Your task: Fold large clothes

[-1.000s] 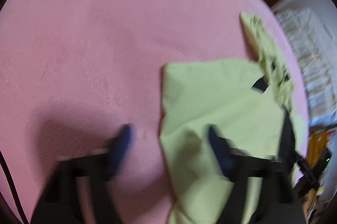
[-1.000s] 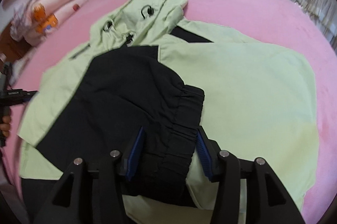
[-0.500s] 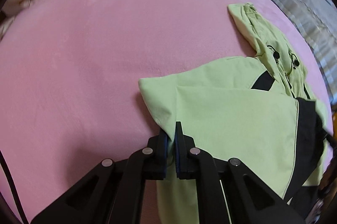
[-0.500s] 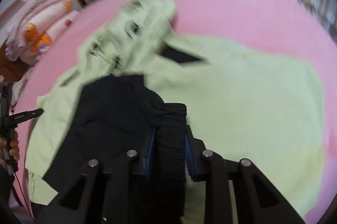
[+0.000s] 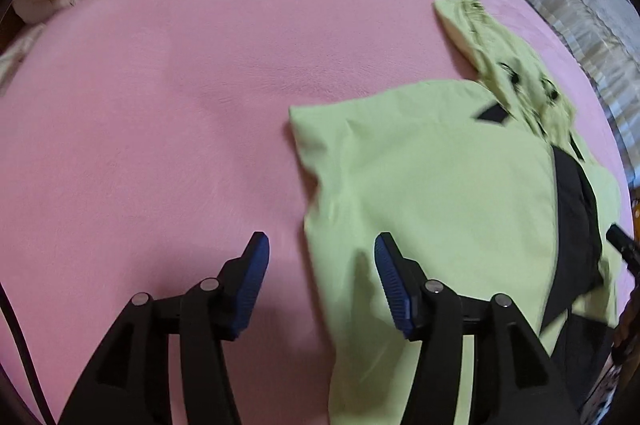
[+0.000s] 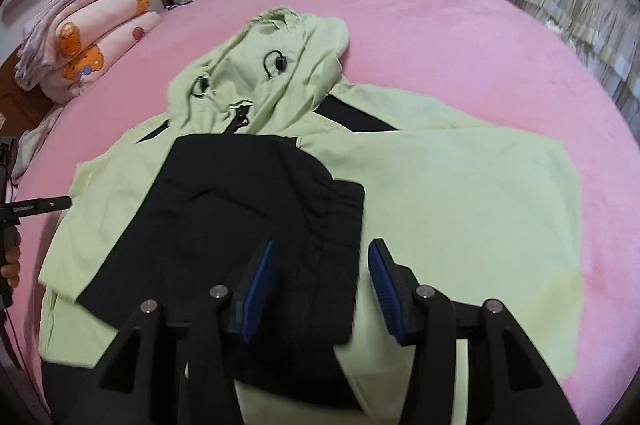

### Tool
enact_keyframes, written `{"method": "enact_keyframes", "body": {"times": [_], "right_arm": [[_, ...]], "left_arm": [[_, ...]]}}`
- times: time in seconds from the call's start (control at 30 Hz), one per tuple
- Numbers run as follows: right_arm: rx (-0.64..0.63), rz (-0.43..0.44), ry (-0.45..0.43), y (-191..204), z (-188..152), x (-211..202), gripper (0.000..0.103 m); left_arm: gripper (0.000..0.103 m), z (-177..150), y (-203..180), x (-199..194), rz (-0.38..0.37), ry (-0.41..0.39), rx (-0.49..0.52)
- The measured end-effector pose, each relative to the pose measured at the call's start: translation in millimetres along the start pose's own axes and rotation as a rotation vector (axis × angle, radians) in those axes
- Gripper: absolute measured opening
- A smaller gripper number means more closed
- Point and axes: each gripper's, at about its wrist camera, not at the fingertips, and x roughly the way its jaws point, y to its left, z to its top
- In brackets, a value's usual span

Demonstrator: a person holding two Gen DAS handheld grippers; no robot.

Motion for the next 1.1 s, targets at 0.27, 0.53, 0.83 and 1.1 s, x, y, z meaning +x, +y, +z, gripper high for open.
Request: {"method": "enact_keyframes", "body": {"times": [0.27,0.53,0.83,1.1], "right_arm": [[0.007,0.053,0.019,5,-32,-22,0.049],[0.052,0.035,0.051,16,-21,9,0.049],[-0.062,-0.180,0.074,9,-29,33,0.000],[0.012,-0.080,0.056,-5,-28,0,0.000]], "left_arm": [[0.056,-108,-25,-31,0.046,0.025,0.047],[0.031,-116,-30,-21,0.159,-0.070,0.001],[0.021,-113,2,-4,-0.001,-0.051,-0.128],[0.036,-117,14,-21,-0.055,-0.032,-0.140]]}}
